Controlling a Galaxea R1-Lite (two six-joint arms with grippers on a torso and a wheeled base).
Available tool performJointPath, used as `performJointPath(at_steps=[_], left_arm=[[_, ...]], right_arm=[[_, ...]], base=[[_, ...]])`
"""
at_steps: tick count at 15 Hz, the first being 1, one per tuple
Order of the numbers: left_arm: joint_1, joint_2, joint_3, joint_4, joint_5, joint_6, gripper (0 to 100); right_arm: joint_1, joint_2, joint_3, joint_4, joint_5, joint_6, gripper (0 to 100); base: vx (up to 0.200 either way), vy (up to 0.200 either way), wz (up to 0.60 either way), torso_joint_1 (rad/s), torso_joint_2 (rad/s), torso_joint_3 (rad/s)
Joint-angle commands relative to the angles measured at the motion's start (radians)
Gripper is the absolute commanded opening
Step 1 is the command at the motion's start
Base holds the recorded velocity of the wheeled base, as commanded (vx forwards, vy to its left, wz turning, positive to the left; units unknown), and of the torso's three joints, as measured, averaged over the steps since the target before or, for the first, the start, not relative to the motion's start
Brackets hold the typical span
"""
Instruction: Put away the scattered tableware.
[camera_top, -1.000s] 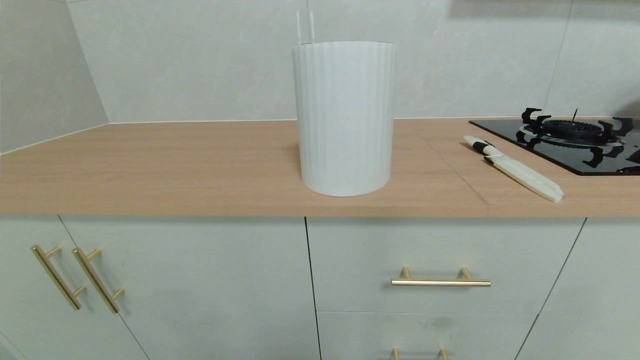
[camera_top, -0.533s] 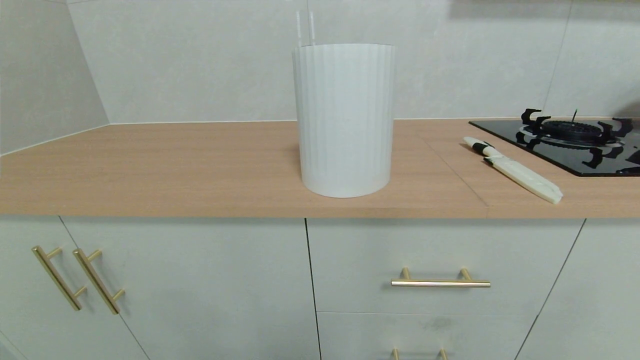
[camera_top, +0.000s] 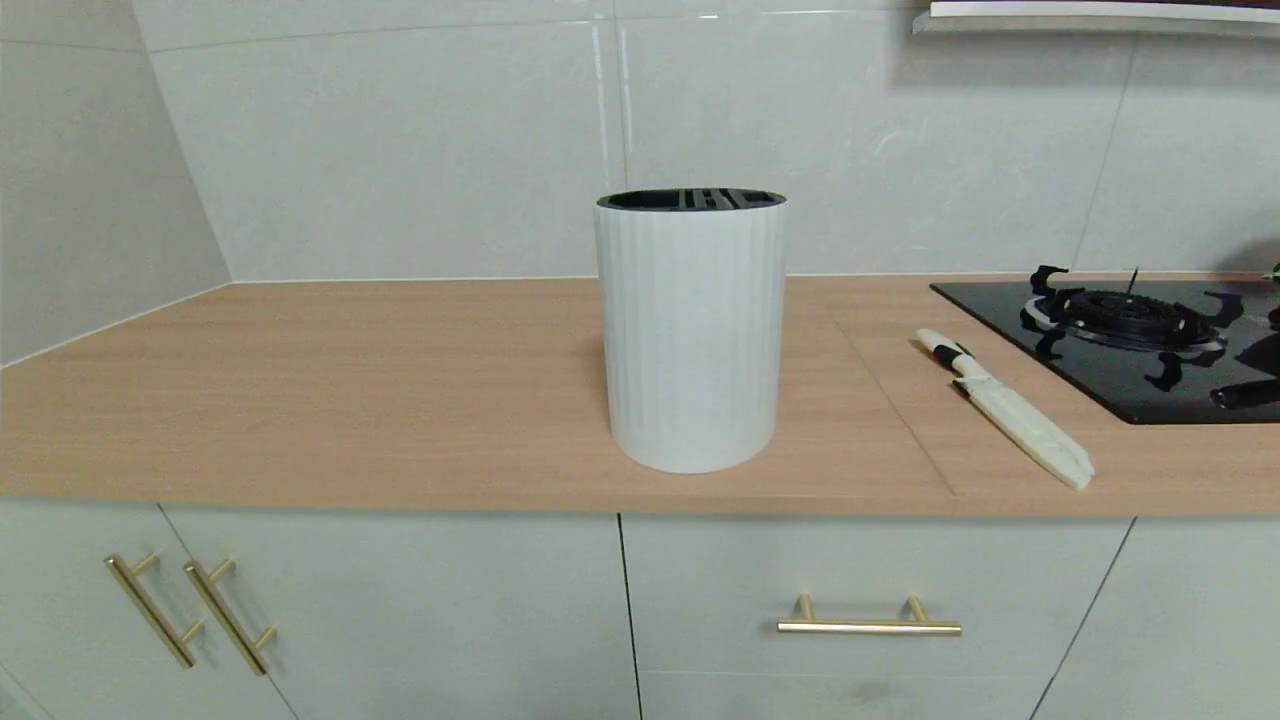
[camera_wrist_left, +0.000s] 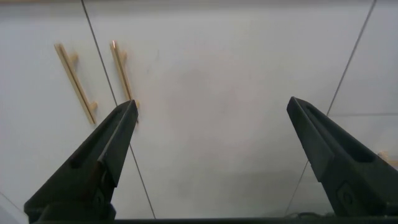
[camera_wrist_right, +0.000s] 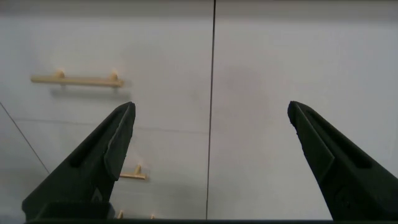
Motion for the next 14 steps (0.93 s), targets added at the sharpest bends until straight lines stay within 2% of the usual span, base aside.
performJointPath(at_steps=[1,14], left_arm=[[0.0,0.0,0.0,0.0,0.0,0.0,100],[0.0,0.0,0.0,0.0,0.0,0.0,100]], right_arm=[[0.0,0.001,0.0,0.0,0.0,0.0,100],[0.0,0.001,0.0,0.0,0.0,0.0,100]], base=[[0.0,0.0,0.0,0.178,-0.49,-0.281],[0.0,0.0,0.0,0.205,-0.49,-0.286]])
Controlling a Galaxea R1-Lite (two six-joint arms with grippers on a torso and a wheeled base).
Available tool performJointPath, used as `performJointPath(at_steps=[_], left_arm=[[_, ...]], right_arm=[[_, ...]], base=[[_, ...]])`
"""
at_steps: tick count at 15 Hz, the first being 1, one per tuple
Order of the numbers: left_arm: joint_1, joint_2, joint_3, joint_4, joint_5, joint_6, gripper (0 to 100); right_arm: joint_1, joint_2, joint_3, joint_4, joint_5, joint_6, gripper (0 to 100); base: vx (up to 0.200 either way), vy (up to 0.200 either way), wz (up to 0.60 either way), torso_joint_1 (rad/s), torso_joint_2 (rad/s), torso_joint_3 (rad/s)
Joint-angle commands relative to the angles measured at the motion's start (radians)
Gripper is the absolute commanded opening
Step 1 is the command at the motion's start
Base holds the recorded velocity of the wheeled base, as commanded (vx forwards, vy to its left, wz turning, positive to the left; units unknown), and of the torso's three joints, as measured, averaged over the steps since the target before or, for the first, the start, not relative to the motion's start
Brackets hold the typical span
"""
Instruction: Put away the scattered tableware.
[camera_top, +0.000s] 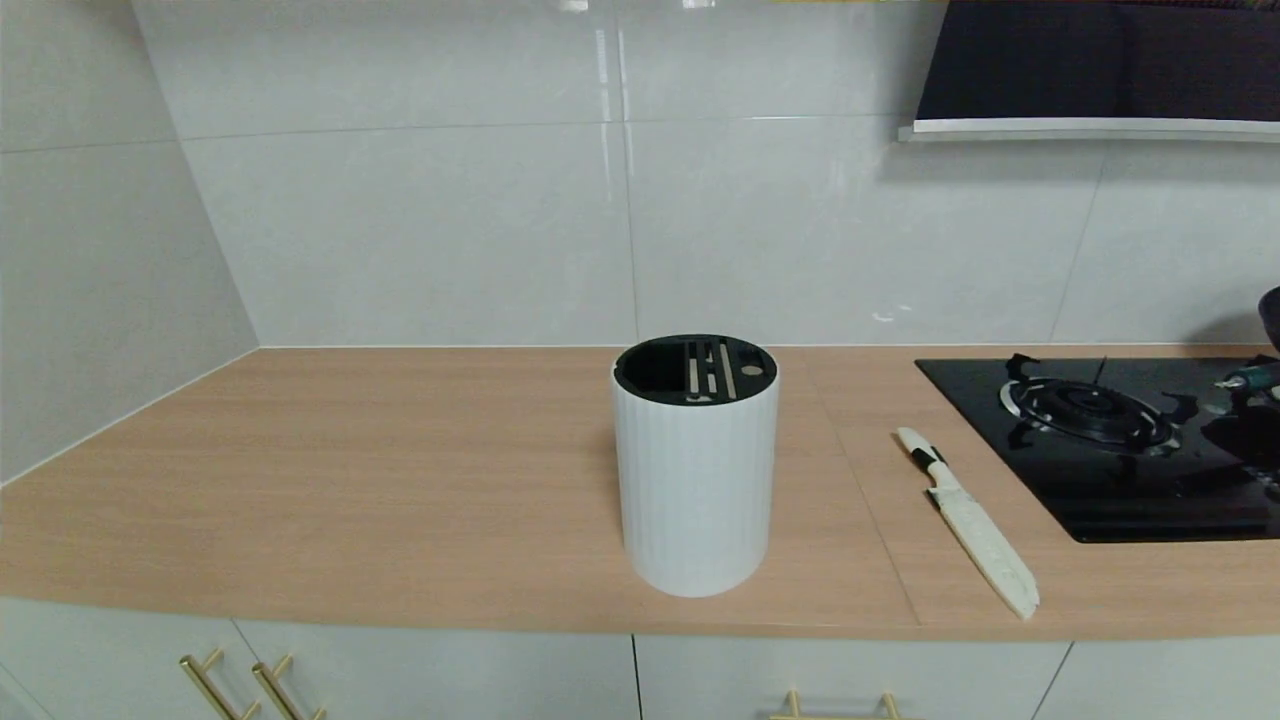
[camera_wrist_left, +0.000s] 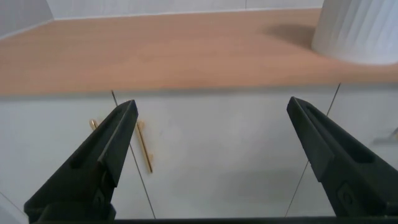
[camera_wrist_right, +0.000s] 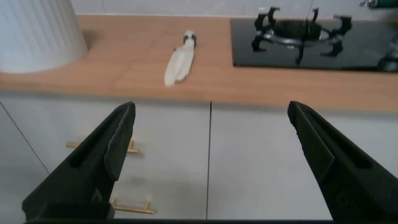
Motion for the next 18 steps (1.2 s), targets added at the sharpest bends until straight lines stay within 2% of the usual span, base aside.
performJointPath(at_steps=[1,12,18], left_arm=[[0.0,0.0,0.0,0.0,0.0,0.0,100],[0.0,0.0,0.0,0.0,0.0,0.0,100],[0.0,0.0,0.0,0.0,0.0,0.0,100]], right_arm=[[0.001,0.001,0.0,0.0,0.0,0.0,100],[0.001,0.001,0.0,0.0,0.0,0.0,100],[0.001,0.001,0.0,0.0,0.0,0.0,100]], base=[[0.0,0.0,0.0,0.242,-0.52,-0.295],[0.0,0.0,0.0,0.267,-0.57,-0.302],[0.0,0.0,0.0,0.165,-0.33,-0.173]])
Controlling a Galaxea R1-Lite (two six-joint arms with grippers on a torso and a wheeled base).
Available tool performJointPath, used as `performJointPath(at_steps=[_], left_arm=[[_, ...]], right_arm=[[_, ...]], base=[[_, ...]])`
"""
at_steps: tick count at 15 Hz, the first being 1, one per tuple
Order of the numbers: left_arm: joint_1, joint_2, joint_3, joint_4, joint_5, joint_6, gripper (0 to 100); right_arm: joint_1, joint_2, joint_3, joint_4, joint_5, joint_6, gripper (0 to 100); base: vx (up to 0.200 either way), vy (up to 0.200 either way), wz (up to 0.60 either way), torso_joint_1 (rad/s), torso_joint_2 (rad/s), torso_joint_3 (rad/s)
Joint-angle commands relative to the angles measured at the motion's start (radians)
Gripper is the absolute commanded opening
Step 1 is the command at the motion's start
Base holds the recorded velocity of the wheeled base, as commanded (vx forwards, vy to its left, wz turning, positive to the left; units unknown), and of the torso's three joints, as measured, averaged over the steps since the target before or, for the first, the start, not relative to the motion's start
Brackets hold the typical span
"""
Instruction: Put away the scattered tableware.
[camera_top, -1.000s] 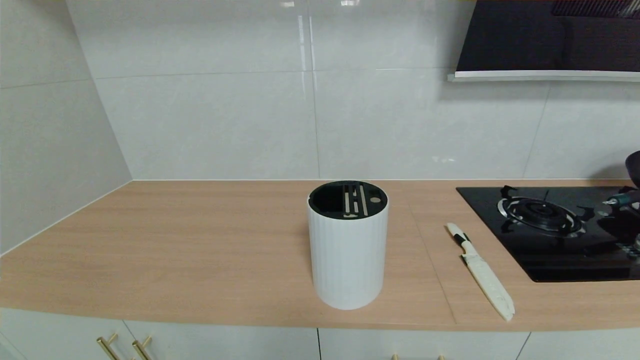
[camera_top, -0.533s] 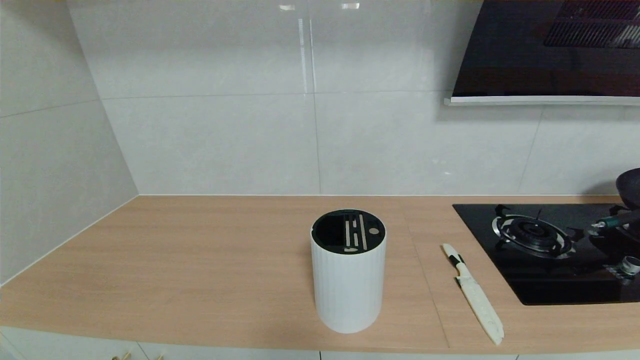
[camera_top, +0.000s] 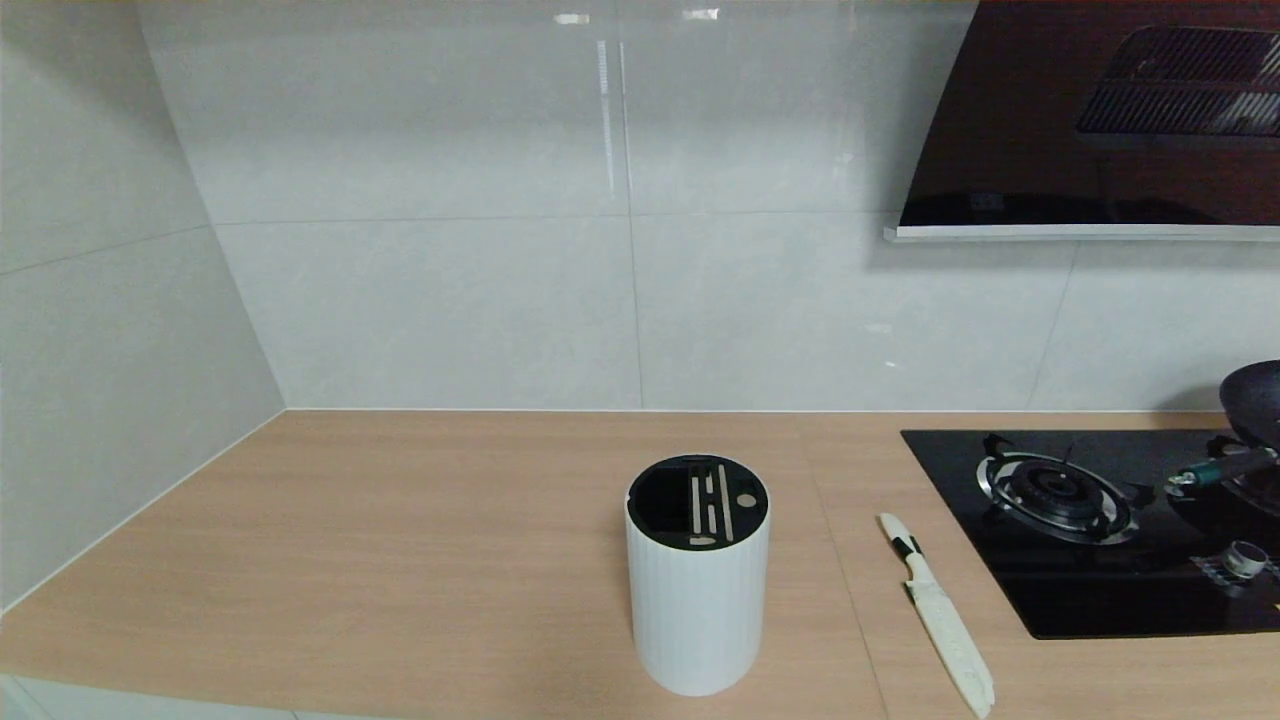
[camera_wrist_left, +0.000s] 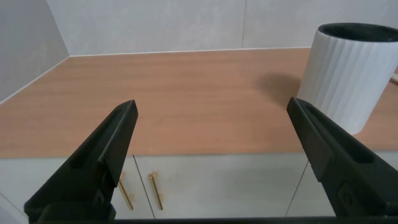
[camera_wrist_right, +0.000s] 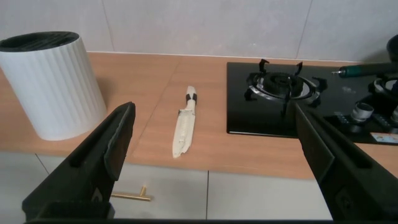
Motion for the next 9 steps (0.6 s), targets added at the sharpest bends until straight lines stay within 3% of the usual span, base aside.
performJointPath(at_steps=[1,9], left_arm=[[0.0,0.0,0.0,0.0,0.0,0.0,100],[0.0,0.0,0.0,0.0,0.0,0.0,100]], right_arm=[[0.0,0.001,0.0,0.0,0.0,-0.001,100],[0.0,0.001,0.0,0.0,0.0,-0.004,100]], base=[[0.0,0.0,0.0,0.0,0.0,0.0],[0.0,0.0,0.0,0.0,0.0,0.0]])
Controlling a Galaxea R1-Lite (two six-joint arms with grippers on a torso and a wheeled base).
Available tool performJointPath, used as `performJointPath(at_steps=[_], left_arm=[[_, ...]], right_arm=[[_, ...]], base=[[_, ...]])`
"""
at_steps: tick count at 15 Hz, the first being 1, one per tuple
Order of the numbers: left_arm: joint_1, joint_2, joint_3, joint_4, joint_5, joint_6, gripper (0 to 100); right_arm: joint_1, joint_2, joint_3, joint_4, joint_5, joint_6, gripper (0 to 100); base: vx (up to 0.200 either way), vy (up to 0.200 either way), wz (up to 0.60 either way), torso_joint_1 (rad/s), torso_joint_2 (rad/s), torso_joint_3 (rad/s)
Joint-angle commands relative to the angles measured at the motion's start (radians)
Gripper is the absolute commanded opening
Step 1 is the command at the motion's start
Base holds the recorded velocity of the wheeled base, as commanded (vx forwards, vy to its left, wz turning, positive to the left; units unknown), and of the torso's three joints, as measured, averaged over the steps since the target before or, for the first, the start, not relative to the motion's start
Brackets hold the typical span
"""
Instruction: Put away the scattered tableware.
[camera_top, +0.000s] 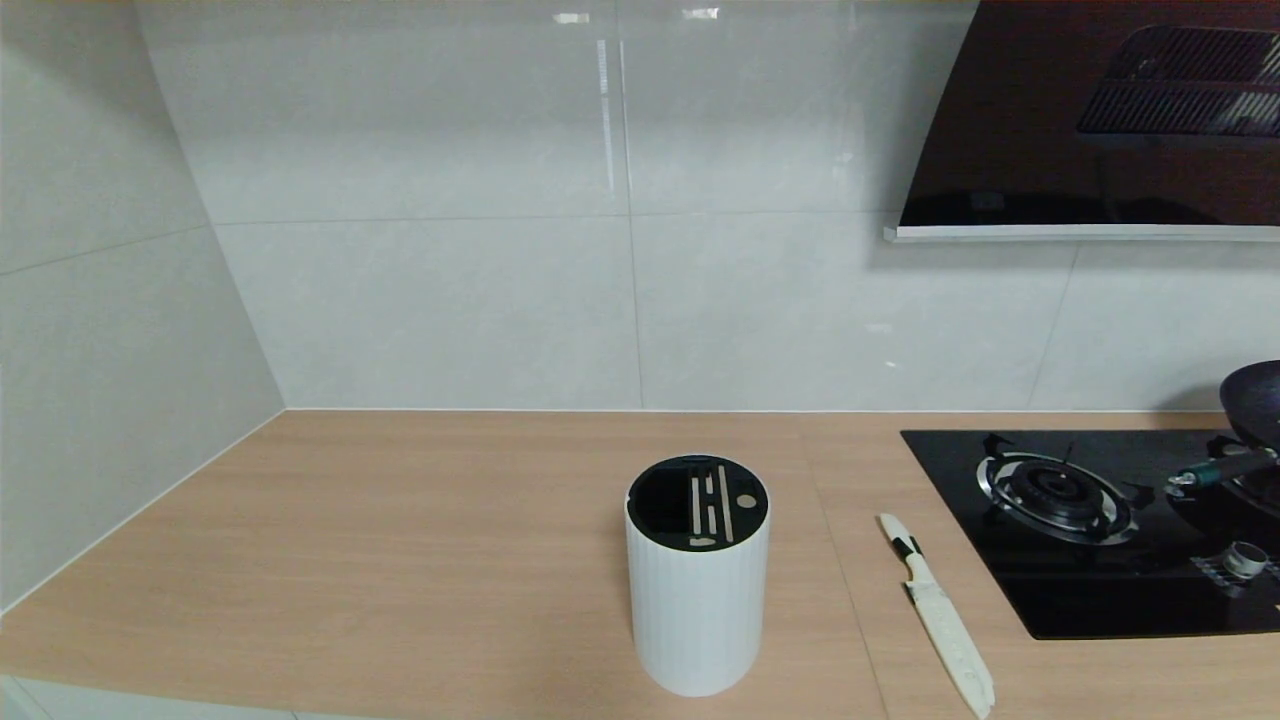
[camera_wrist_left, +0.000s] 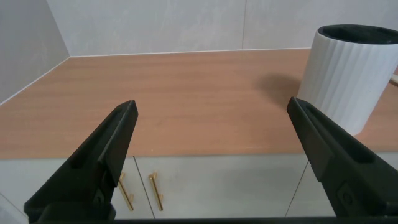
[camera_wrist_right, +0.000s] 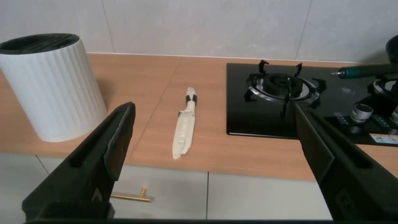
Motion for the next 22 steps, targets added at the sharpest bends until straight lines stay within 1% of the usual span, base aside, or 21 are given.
performJointPath(at_steps=[1,3,6,7,8,9,10,11,13,14,17,19,20,22], left_arm=[[0.0,0.0,0.0,0.0,0.0,0.0,100],[0.0,0.0,-0.002,0.0,0.0,0.0,100],[0.0,0.0,0.0,0.0,0.0,-0.002,100],[0.0,0.0,0.0,0.0,0.0,0.0,100],[0.0,0.0,0.0,0.0,0.0,0.0,100],[0.0,0.0,0.0,0.0,0.0,0.0,100],[0.0,0.0,0.0,0.0,0.0,0.0,100],[0.0,0.0,0.0,0.0,0.0,0.0,100],[0.0,0.0,0.0,0.0,0.0,0.0,100],[0.0,0.0,0.0,0.0,0.0,0.0,100],[0.0,0.0,0.0,0.0,0.0,0.0,100],[0.0,0.0,0.0,0.0,0.0,0.0,100],[0.0,0.0,0.0,0.0,0.0,0.0,100],[0.0,0.0,0.0,0.0,0.0,0.0,100]], right_arm=[[0.0,0.001,0.0,0.0,0.001,-0.003,100],[0.0,0.001,0.0,-0.002,0.002,-0.018,100],[0.0,0.044,-0.014,-0.003,0.005,-0.094,100],[0.011,0.116,-0.127,0.004,0.021,-0.089,100],[0.013,0.147,-0.15,0.003,0.022,-0.086,100],[0.014,0.273,-0.229,-0.003,0.019,-0.084,100],[0.013,0.31,-0.253,-0.005,0.018,-0.084,100],[0.013,0.443,-0.331,-0.008,0.016,-0.083,100],[0.014,0.613,-0.408,-0.049,0.018,-0.066,100],[0.014,0.712,-0.428,-0.092,0.018,-0.055,100],[0.031,0.995,-0.431,-0.269,0.001,-0.048,100],[0.059,1.112,-0.443,-0.292,0.004,-0.044,100],[0.097,1.209,-0.462,-0.293,0.004,-0.043,100],[0.132,1.344,-0.494,-0.305,0.004,-0.037,100]], base=[[0.0,0.0,0.0,0.0,0.0,0.0],[0.0,0.0,0.0,0.0,0.0,0.0],[0.0,0.0,0.0,0.0,0.0,0.0],[0.0,0.0,0.0,0.0,0.0,0.0],[0.0,0.0,0.0,0.0,0.0,0.0],[0.0,0.0,0.0,0.0,0.0,0.0],[0.0,0.0,0.0,0.0,0.0,0.0],[0.0,0.0,0.0,0.0,0.0,0.0],[0.0,0.0,0.0,0.0,0.0,0.0],[0.0,0.0,0.0,0.0,0.0,0.0],[0.0,0.0,0.0,0.0,0.0,0.0],[0.0,0.0,0.0,0.0,0.0,0.0],[0.0,0.0,0.0,0.0,0.0,0.0],[0.0,0.0,0.0,0.0,0.0,0.0]])
